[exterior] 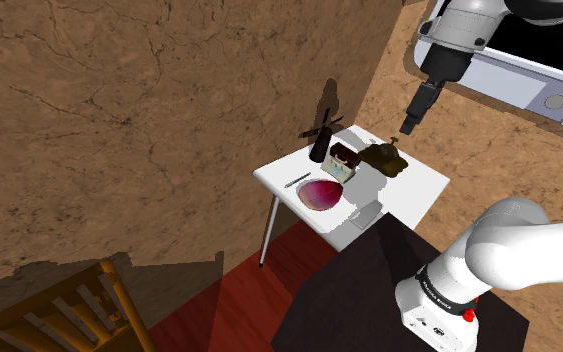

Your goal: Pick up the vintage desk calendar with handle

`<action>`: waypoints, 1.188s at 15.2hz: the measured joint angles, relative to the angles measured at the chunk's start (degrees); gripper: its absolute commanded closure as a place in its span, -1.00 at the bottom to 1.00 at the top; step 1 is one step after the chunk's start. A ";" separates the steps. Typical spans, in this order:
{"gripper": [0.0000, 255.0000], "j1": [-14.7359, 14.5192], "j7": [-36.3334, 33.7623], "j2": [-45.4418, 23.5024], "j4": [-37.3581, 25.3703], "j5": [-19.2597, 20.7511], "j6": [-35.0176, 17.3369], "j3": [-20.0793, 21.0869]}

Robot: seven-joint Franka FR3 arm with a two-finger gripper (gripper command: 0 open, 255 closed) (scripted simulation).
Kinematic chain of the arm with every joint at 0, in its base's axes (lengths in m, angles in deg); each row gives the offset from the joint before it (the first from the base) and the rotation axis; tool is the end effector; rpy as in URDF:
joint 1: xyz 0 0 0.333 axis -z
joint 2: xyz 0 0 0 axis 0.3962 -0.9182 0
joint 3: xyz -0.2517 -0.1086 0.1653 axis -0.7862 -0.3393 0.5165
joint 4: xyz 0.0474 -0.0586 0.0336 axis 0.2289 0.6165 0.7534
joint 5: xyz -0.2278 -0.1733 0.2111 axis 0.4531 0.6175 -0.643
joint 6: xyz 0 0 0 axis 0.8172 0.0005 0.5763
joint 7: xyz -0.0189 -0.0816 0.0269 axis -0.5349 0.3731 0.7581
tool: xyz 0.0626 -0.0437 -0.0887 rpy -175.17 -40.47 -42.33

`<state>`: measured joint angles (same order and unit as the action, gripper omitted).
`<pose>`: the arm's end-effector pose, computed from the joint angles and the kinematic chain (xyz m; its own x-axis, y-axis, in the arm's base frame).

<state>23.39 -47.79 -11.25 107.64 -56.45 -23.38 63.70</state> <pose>0.2405 0.0236 0.5943 0.9826 0.1820 -0.0378 0.1794 -0.9817 -0.0644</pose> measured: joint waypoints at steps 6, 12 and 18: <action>-1.00 1.36 2.96 -1.96 4.46 2.99 -6.48 -2.16; -1.00 3.68 6.90 -6.37 9.57 7.32 -16.57 -5.56; -1.00 6.10 10.34 -14.78 11.91 11.32 -28.17 -9.22</action>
<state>29.50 -37.45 -26.03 119.55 -45.14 -51.54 54.47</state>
